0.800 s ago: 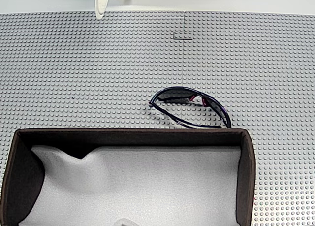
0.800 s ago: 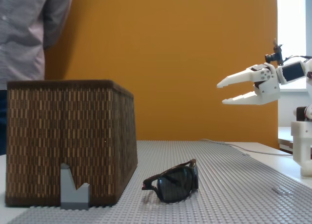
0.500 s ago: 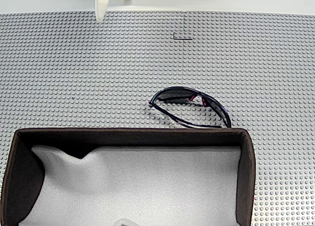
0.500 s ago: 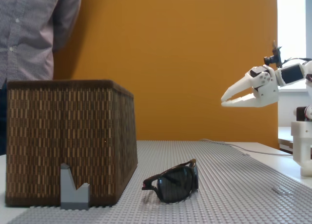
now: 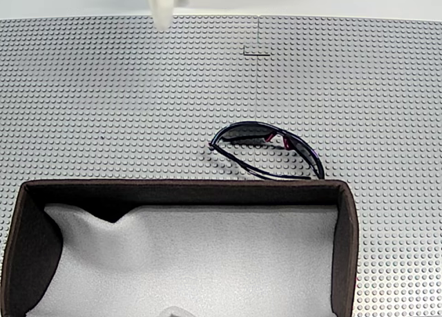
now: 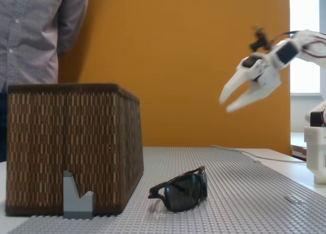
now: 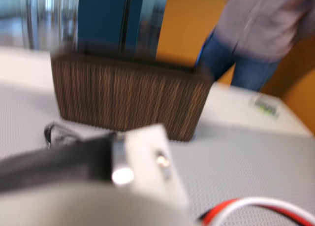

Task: Grasp a glasses and put it in the bin.

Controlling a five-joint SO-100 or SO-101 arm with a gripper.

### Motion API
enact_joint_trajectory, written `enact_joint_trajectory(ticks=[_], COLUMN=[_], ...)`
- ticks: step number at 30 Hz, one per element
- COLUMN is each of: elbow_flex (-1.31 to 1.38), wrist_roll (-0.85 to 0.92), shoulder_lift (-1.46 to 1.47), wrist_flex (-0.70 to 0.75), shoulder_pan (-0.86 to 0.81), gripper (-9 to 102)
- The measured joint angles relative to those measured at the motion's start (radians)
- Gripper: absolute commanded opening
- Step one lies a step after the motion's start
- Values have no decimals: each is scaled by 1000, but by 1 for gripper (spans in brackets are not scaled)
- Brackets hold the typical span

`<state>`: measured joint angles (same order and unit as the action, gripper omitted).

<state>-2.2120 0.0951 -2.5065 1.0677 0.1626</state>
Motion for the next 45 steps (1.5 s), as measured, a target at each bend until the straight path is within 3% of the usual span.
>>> enact_joint_trajectory(ticks=[5,17,34,38,45], elbow_flex=[83,178,425,453,479], wrist_roll=[-20,-21,-74,-94,-95], shoulder_lift=[359,650,1025,1072,1134], wrist_flex=[-40,-204,-308,-324,-327], shoulder_pan=[104,302,311,311,311], gripper=[25,29,28,24,4])
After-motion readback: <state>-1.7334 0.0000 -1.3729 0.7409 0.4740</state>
